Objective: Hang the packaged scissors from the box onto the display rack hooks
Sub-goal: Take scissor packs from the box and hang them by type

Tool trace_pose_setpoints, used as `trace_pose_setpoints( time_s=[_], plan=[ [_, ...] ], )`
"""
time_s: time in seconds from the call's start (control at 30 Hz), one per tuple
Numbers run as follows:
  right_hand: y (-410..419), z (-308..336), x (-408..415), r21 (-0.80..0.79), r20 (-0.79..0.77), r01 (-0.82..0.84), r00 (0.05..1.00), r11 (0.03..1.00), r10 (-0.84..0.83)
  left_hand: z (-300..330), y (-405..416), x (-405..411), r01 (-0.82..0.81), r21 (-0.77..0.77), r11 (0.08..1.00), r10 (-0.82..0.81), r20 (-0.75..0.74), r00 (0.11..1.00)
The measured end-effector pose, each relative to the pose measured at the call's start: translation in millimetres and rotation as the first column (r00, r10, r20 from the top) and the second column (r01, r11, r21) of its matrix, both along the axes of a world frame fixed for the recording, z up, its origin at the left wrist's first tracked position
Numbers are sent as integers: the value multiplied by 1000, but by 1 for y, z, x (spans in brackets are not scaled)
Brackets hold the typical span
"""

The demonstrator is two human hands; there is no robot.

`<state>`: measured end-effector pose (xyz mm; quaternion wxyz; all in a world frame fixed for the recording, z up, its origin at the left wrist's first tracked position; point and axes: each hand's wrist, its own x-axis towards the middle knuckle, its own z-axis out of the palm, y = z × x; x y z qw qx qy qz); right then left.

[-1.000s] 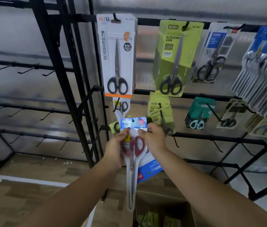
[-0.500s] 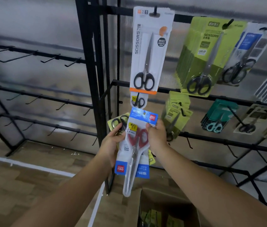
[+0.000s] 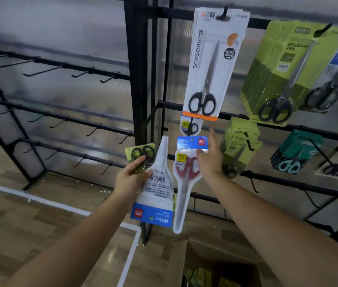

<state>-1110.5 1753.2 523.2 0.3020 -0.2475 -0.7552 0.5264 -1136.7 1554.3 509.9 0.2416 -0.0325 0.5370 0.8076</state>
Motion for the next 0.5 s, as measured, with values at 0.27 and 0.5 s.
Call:
trace_pose_setpoints(
  time_s=[0.27, 0.5],
  plan=[
    [10, 0, -16, 171, 81, -101, 993, 980, 88, 1, -3, -11, -22, -41, 999, 24, 40, 999],
    [7, 0, -24, 48, -20, -5, 1000, 999, 5, 0, 2, -17, -19, -39, 999, 22, 78, 997]
  ],
)
